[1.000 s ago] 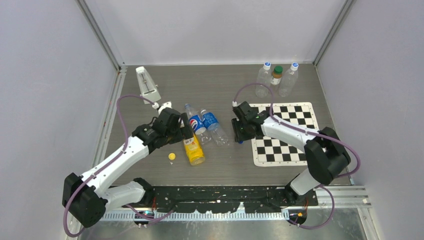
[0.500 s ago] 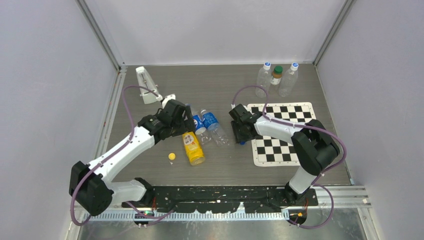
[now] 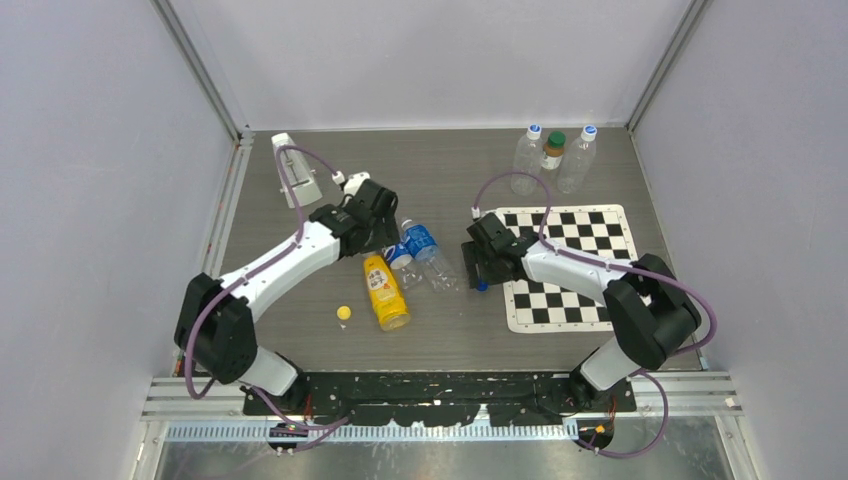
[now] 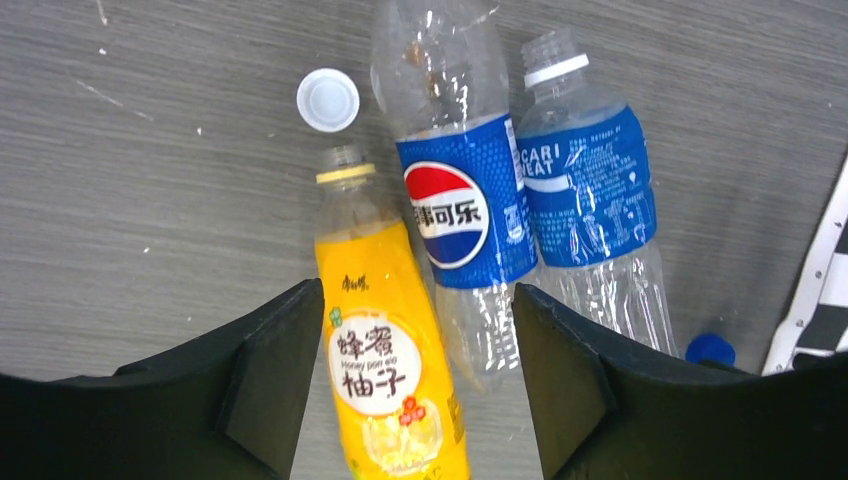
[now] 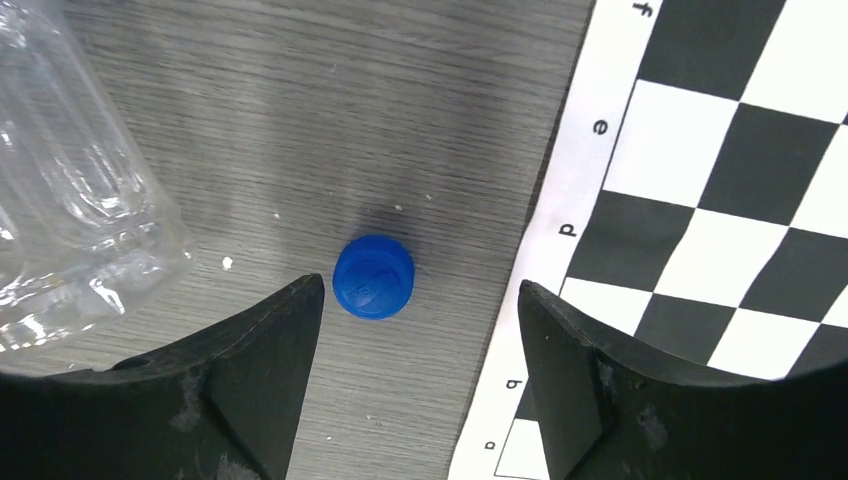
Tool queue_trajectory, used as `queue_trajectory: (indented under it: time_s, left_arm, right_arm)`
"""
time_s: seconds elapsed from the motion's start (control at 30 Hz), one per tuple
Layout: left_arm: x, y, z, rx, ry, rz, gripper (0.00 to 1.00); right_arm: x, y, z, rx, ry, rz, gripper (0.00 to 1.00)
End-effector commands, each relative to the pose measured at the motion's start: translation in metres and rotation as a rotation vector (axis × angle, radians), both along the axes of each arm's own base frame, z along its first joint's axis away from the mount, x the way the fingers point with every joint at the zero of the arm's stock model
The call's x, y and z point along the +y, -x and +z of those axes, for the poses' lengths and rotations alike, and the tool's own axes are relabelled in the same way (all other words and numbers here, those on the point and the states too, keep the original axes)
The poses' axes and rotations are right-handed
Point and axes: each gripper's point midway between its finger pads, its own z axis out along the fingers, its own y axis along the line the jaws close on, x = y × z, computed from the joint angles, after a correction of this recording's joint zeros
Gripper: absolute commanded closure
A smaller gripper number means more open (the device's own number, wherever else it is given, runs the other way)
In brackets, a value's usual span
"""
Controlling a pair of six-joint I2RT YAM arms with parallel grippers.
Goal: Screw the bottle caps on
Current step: Place the bottle cap at the center of the board, then pick up the plastic bottle at the center of the board.
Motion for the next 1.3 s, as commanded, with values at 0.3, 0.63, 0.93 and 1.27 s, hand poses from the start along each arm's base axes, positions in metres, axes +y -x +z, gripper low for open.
queue_trajectory:
  time_s: [0.3,0.63,0.93,1.27]
  left_arm:
    - [-0.016,-0.06,-0.035,0.015,0.077,0.09,0.24]
    - [-0.01,-0.071,-0.07,0.077,0.06,0.118,0.34]
    - [-0.005,-0.077,-0.076,0.088,0.081,0.143,0.36]
    - [-0.004,-0.086,0.005,-0.107,0.118,0.034,0.63]
  right_arm:
    - [0.001,-0.015,0.024,-0.122,-0.038,-0.045,0.2]
    - [0.0,-0.014,0.026,-0.131,-0.041,-0.043,0.2]
    - [0.0,-0.014,0.029,-0.136,-0.047,-0.041,0.2]
    - [-0.003,-0.017,0.06,-0.202,-0.07,-0.038,0.17]
